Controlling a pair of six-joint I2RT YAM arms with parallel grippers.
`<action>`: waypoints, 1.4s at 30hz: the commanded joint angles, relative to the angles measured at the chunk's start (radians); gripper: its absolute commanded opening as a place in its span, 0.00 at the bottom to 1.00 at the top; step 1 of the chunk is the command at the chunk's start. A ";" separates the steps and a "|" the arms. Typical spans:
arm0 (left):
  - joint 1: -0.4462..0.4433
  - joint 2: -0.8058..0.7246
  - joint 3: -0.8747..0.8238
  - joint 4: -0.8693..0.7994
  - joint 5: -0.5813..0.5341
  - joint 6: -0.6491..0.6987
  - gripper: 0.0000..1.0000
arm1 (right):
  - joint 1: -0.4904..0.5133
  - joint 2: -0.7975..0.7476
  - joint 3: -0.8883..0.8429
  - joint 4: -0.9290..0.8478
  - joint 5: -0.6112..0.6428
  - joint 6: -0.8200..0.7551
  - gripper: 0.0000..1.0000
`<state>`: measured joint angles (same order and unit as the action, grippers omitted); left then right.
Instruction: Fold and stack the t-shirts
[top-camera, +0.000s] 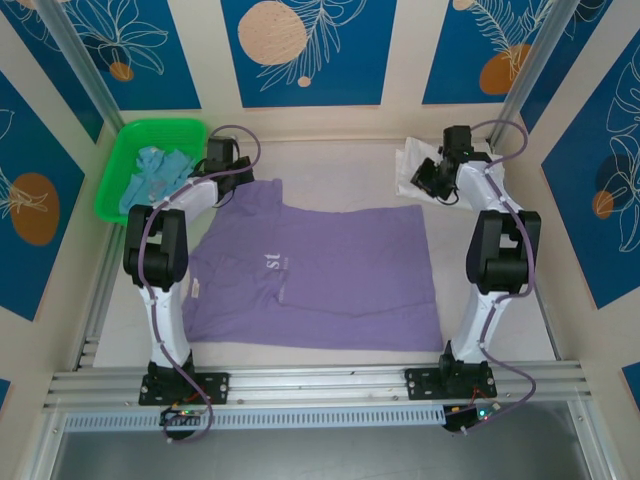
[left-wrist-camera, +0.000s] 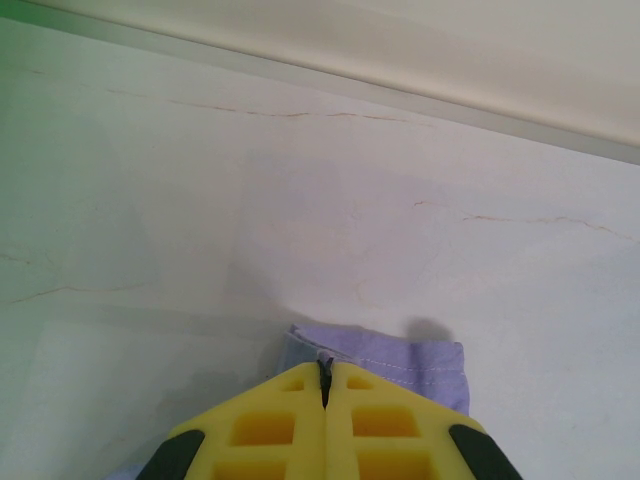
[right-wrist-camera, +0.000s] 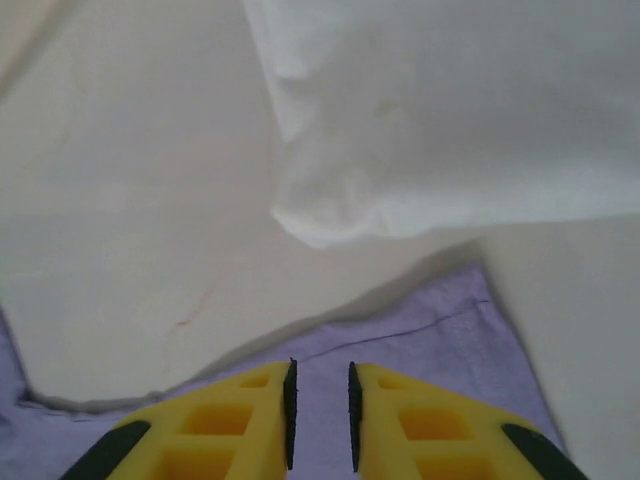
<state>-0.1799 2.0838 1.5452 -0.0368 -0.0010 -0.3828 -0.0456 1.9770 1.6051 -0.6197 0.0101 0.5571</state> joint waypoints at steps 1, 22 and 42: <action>-0.006 -0.034 0.001 0.018 -0.003 0.017 0.00 | -0.007 0.099 0.013 -0.037 0.042 -0.057 0.24; -0.006 -0.030 0.006 0.013 -0.011 0.025 0.00 | -0.001 0.283 0.205 -0.146 0.149 -0.111 0.39; -0.006 -0.031 0.004 0.012 -0.014 0.025 0.00 | 0.009 0.338 0.263 -0.215 0.103 -0.154 0.28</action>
<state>-0.1799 2.0838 1.5452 -0.0368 -0.0013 -0.3824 -0.0456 2.2971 1.8568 -0.8017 0.1463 0.4244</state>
